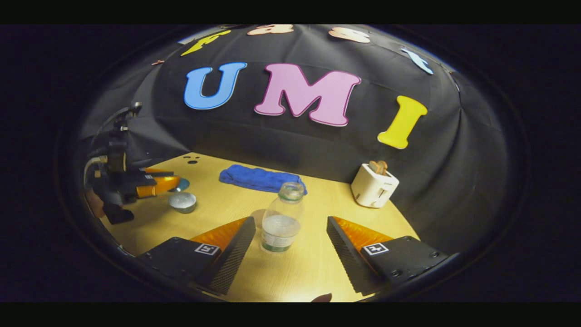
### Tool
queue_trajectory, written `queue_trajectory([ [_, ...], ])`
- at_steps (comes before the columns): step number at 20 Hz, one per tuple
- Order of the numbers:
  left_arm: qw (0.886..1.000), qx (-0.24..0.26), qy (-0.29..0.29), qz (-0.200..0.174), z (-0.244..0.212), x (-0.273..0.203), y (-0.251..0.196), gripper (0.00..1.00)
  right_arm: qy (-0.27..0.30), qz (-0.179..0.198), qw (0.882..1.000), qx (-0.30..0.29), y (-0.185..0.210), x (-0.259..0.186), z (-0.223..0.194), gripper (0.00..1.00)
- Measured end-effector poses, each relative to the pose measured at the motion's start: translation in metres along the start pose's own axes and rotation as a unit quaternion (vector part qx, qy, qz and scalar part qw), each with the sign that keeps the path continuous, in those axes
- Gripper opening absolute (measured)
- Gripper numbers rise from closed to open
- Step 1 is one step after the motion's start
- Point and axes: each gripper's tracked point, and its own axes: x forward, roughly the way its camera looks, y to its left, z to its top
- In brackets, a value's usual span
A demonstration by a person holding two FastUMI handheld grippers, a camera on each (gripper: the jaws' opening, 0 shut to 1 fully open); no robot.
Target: Open the teacup lid with one hand, grasp the water bottle and pour water into the teacup with the other hand; after pouring, place the water bottle on the coaster and then close the teacup lid.
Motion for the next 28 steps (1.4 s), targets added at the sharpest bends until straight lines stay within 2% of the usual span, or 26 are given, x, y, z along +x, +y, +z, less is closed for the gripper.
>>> queue_trajectory([
  [3,1.0,-0.018,-0.001,0.004,0.016,-0.008,0.0,0.3,0.023,0.008,1.0,0.014,0.008,0.018,-0.041,0.98],
  [6,1.0,-0.012,0.001,0.008,0.023,-0.013,0.002,0.3,0.035,0.007,0.999,0.028,0.01,0.036,-0.068,0.98],
  [7,1.0,-0.008,0.002,0.008,0.022,-0.014,0.002,0.27,0.037,0.006,0.999,0.034,0.011,0.041,-0.074,0.98],
  [8,1.0,-0.006,0.003,0.008,0.023,-0.014,0.002,0.3,0.039,0.007,0.998,0.042,0.012,0.047,-0.079,0.98],
  [10,1.0,-0.006,0.007,0.006,0.02,-0.015,0.0,0.27,0.042,0.002,0.998,0.05,0.009,0.058,-0.086,0.98],
  [11,1.0,-0.009,0.01,0.006,0.018,-0.015,-0.001,0.3,0.042,0.001,0.998,0.053,0.01,0.064,-0.087,0.98],
  [15,1.0,-0.008,0.013,0.015,0.014,-0.014,0.002,0.3,0.041,0.003,0.997,0.07,0.018,0.085,-0.087,0.98],
  [17,1.0,-0.006,0.016,0.018,0.011,-0.014,0.004,0.3,0.054,0.003,0.996,0.076,0.021,0.098,-0.091,0.96],
  [18,1.0,-0.006,0.017,0.021,0.011,-0.014,0.005,0.27,0.059,0.007,0.995,0.083,0.022,0.1,-0.089,0.79],
  [20,0.999,-0.005,0.013,0.029,0.013,-0.017,0.012,0.3,0.069,0.003,0.996,0.058,0.021,0.096,-0.079,0.77],
  [21,0.999,-0.004,0.011,0.033,0.014,-0.019,0.015,0.3,0.06,0.002,0.998,0.032,0.018,0.094,-0.069,0.72],
  [22,0.999,-0.002,0.01,0.036,0.015,-0.021,0.018,0.31,0.054,-0.002,0.999,0.0,0.017,0.094,-0.059,0.75],
  [26,0.999,-0.011,0.004,0.053,0.018,-0.032,0.037,0.3,0.053,-0.011,0.994,-0.1,0.014,0.097,-0.033,0.75],
  [27,0.998,-0.015,0.0,0.058,0.02,-0.036,0.042,0.27,0.056,-0.015,0.991,-0.123,0.015,0.099,-0.029,0.75],
  [28,0.998,-0.017,-0.003,0.064,0.021,-0.04,0.047,0.3,0.059,-0.019,0.987,-0.147,0.016,0.101,-0.026,0.75],
])
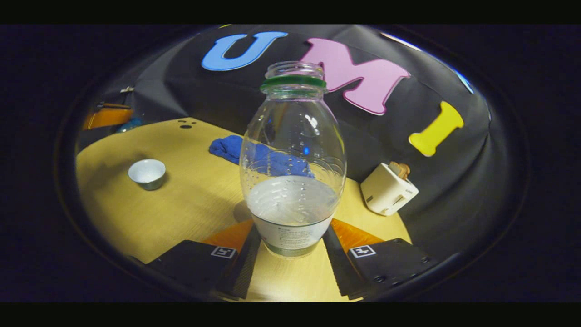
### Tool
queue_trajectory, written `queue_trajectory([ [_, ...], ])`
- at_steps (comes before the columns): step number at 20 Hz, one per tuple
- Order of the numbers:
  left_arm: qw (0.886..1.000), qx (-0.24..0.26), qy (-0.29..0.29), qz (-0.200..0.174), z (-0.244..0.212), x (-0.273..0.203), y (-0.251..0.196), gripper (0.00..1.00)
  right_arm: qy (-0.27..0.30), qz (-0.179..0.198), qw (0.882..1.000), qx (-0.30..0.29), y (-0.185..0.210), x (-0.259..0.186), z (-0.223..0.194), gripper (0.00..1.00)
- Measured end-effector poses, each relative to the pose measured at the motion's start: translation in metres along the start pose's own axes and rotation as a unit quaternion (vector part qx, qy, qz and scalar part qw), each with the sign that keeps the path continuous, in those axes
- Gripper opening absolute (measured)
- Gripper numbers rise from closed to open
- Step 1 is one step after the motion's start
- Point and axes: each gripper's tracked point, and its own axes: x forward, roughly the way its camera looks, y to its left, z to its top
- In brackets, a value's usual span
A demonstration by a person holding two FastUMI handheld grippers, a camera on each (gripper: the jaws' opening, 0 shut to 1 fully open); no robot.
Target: Open the teacup lid with one hand, grasp the water bottle and pour water into the teacup with the other hand; after pouring, place the water bottle on the coaster and then close the teacup lid.
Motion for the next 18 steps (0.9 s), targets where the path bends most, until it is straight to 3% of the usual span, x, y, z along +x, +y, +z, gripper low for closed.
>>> queue_trajectory([
  [4,1.0,-0.011,-0.01,0.017,0.003,-0.009,0.016,0.27,0.005,-0.024,0.994,-0.111,0.005,0.007,0.014,0.75],
  [7,0.999,-0.02,-0.013,0.024,0.0,-0.014,0.026,0.3,0.012,-0.019,0.985,-0.173,0.026,0.01,0.017,0.74],
  [11,0.999,-0.028,-0.015,0.035,-0.002,-0.02,0.038,0.3,0.014,-0.02,0.966,-0.257,0.042,0.016,0.029,0.74],
  [17,0.998,-0.035,-0.018,0.045,-0.005,-0.023,0.053,0.27,0.03,-0.026,0.944,-0.328,0.062,0.024,0.029,0.74],
  [18,0.998,-0.036,-0.019,0.047,-0.005,-0.023,0.055,0.3,0.033,-0.027,0.94,-0.339,0.064,0.026,0.028,0.74],
])
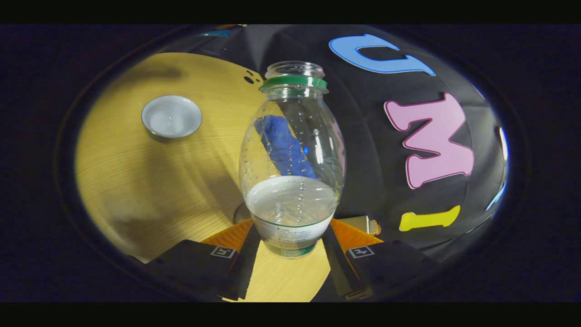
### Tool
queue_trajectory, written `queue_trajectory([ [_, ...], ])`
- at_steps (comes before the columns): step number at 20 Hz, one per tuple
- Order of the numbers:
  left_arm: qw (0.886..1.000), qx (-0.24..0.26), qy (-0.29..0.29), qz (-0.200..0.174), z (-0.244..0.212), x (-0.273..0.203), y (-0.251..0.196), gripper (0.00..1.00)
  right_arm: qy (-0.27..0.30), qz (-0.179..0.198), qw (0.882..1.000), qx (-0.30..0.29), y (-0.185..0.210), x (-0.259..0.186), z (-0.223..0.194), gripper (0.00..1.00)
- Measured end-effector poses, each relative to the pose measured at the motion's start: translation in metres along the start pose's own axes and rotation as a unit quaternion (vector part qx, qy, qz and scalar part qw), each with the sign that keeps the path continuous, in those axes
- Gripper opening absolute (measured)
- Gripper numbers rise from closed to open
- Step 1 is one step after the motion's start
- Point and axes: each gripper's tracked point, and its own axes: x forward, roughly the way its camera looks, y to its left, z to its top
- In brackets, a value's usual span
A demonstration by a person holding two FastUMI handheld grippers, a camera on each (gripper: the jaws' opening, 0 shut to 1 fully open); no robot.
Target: Open the teacup lid with one hand, grasp the water bottle and pour water into the teacup with the other hand; after pouring, place the water bottle on the coaster and then close the teacup lid.
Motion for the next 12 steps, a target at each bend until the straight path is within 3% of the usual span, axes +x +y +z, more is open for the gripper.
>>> queue_trajectory([
  [4,1.0,-0.004,-0.001,0.003,-0.001,-0.001,0.004,0.27,0.01,-0.002,0.999,-0.048,0.01,0.006,0.003,0.74],
  [11,1.0,-0.008,0.004,0.004,-0.007,-0.001,0.007,0.3,0.013,-0.022,0.993,-0.119,0.011,0.012,0.006,0.74],
  [12,1.0,-0.009,0.004,0.005,-0.007,-0.001,0.008,0.27,0.013,-0.026,0.992,-0.126,0.008,0.012,0.004,0.74],
])
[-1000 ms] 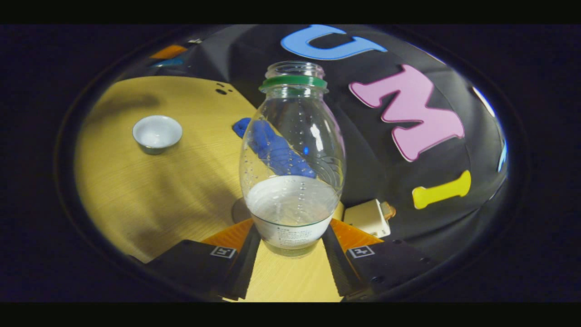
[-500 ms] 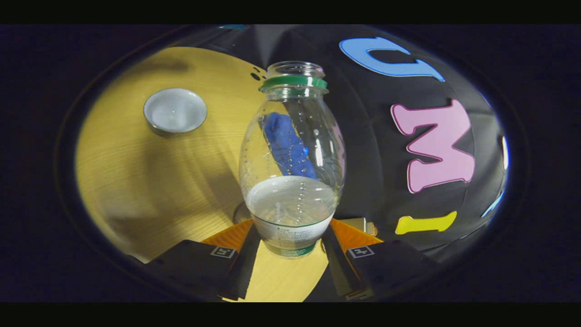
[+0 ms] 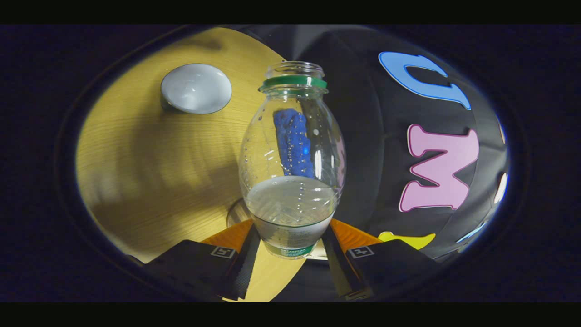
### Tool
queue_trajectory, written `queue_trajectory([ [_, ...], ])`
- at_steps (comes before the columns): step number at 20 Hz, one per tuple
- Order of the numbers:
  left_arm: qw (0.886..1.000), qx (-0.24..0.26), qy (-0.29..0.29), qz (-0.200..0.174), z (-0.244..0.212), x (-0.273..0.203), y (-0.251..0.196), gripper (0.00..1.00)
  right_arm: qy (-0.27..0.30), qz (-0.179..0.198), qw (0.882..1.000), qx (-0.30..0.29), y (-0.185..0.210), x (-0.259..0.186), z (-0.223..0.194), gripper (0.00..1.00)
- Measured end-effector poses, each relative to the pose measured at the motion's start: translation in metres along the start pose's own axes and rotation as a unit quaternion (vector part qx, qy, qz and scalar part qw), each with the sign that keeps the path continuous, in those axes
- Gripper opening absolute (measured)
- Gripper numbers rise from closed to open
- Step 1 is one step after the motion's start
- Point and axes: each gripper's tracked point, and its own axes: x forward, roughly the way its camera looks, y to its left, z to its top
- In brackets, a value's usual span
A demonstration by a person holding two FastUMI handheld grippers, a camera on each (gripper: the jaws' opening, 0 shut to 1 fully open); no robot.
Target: Open the teacup lid with one hand, grasp the water bottle and pour water into the teacup with the other hand; after pouring, place the water bottle on the coaster and then close the teacup lid.
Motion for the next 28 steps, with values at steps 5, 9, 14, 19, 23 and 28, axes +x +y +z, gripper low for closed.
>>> queue_trajectory([
  [5,1.0,-0.005,0.004,-0.005,-0.004,-0.001,-0.002,0.3,-0.004,-0.026,0.999,-0.035,-0.011,0.004,0.002,0.74],
  [9,1.0,-0.004,0.003,-0.005,-0.004,-0.001,-0.001,0.3,-0.012,-0.039,0.997,-0.06,-0.019,0.003,0.004,0.74],
  [14,1.0,-0.007,0.003,-0.003,-0.004,-0.002,0.0,0.27,-0.022,-0.051,0.994,-0.092,-0.03,0.003,0.006,0.74],
  [19,1.0,-0.008,0.004,-0.002,-0.007,-0.004,0.003,0.3,-0.028,-0.06,0.991,-0.114,-0.037,0.004,0.007,0.74],
  [23,1.0,-0.008,0.002,-0.001,-0.007,-0.005,0.004,0.3,-0.033,-0.07,0.988,-0.132,-0.043,0.004,0.008,0.74],
  [28,1.0,-0.01,0.0,0.001,-0.007,-0.005,0.005,0.3,-0.037,-0.08,0.984,-0.152,-0.05,0.004,0.011,0.73],
])
